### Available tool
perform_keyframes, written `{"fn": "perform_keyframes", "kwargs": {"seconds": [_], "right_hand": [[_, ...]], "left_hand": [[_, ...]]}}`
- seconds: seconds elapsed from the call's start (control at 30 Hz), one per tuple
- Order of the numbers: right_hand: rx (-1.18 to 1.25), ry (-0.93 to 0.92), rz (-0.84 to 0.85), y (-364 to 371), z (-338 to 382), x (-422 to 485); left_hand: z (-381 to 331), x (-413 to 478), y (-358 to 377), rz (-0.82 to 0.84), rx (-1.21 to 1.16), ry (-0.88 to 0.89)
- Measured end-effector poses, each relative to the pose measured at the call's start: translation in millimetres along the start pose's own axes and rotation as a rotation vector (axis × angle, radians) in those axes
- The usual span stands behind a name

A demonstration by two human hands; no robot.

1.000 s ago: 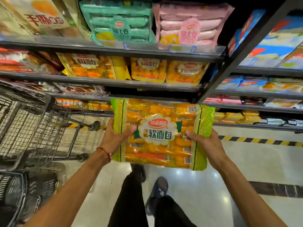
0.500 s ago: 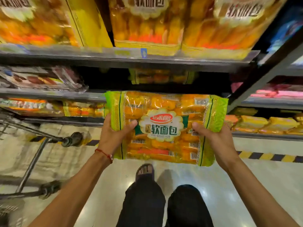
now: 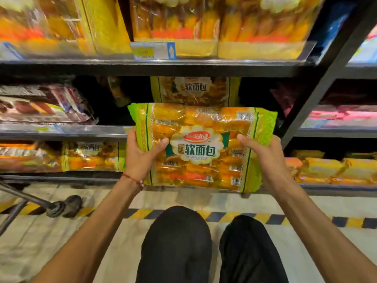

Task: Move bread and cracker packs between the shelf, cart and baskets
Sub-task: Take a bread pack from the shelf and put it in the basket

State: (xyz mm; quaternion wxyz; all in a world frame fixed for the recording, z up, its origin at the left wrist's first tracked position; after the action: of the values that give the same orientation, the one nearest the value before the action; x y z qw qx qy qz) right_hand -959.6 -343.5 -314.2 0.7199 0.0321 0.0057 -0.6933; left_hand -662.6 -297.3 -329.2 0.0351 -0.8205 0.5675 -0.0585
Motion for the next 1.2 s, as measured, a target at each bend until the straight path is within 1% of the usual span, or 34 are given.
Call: {"fn": "perform_keyframes", "kwargs": {"seconds": [0.07, 0.13, 0.27, 0.37, 0.43, 0.57, 0.7, 0.83, 0.93, 1.07, 1.2], "right_hand": [[0.101, 0.03, 0.044, 5, 20, -2], [0.121, 0.037, 0.055, 11, 35, -6], [0.115, -0.019, -0.091, 18, 53, -10], [0.076, -0.033, -0.143, 24, 59, -11], [0.068, -0.075, -0.148, 27, 64, -11], [0.098, -0.145, -0.097, 32, 68, -11], [0.126, -0.246, -0.077, 35, 74, -7], [0.126, -0.343, -0.073, 40, 77, 12], [0.117, -0.385, -0.058, 43, 69, 29], [0.07, -0.384, -0.025, 46, 45, 44], [0.053, -0.328, 0.043, 49, 27, 54]], "left_hand": [[-13, 0, -2, 0.001, -0.014, 0.009], [-25, 1, -4, 0.009, -0.071, -0.008], [-48, 8, -7, -0.012, -0.252, -0.049], [-61, 13, -9, -0.062, -0.369, -0.076], [-67, 12, -7, -0.09, -0.386, -0.074], [-79, 18, -6, -0.141, -0.404, 0.0], [-85, 30, -3, -0.162, -0.394, 0.124], [-77, 44, -2, -0.159, -0.425, 0.16], [-63, 54, 1, -0.158, -0.416, 0.153], [-41, 65, 8, -0.137, -0.424, 0.126], [-28, 74, 7, -0.127, -0.385, 0.139]]}}
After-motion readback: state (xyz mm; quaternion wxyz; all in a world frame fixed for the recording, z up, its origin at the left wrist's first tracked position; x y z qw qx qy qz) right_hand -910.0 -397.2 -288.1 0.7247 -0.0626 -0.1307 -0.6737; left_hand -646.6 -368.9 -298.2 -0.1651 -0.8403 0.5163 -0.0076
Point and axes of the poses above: each hand's wrist, its own x-axis towards the middle knuckle, its own y-axis out of the palm, z = x × y, the point moved 2 cm from there along x, towards the middle knuckle, and after that the axes turned 7 degrees about z, right-handed, at the moved point
